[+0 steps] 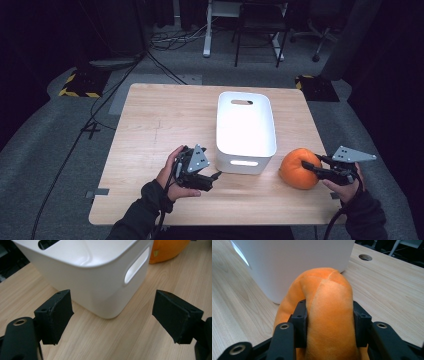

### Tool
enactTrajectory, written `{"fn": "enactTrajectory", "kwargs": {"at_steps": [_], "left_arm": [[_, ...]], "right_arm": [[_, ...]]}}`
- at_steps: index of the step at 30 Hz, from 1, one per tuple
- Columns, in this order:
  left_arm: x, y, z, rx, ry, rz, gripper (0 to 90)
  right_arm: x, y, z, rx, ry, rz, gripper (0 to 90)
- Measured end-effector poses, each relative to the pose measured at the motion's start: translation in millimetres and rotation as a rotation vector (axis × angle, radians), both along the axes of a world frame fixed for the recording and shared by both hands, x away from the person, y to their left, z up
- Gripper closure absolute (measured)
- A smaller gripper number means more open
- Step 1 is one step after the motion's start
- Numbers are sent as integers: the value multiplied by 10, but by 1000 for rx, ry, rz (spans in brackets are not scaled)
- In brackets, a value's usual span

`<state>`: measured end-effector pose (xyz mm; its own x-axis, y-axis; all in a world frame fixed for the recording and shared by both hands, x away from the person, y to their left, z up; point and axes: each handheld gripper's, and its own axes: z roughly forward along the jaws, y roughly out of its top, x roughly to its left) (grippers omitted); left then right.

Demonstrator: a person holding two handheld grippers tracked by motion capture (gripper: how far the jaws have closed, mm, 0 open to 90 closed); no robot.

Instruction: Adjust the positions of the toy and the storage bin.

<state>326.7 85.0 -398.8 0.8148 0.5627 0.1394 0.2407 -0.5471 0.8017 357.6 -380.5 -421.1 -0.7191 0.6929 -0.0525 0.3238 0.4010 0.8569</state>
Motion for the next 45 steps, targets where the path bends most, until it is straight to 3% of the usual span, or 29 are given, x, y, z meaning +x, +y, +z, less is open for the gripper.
{"fn": "enactTrajectory", "kwargs": {"at_steps": [5, 8, 11, 16, 31, 35, 40, 45], "left_arm": [[14, 158, -159, 53, 2, 39, 171], [25, 254, -267, 107, 4, 56, 171], [44, 357, -398, 161, 18, 78, 171], [67, 557, -598, 197, 66, 120, 170], [13, 953, -868, 144, 167, 202, 172], [14, 1027, -927, 105, 187, 201, 172], [31, 1093, -994, 102, 213, 206, 166], [74, 1151, -1040, 44, 250, 216, 142]], "right_arm": [[-2, 4, 0, 0, -1, 1, 573], [-1, 3, -2, 4, 1, 2, 573], [6, -5, -3, 7, 5, 3, 572], [10, -2, -2, 5, 6, 6, 570], [25, 29, -3, -3, 3, 16, 579], [37, 29, -1, -7, 3, 23, 589], [20, 60, 1, -14, -7, 31, 602], [11, 44, -4, -13, -11, 30, 607]]}}
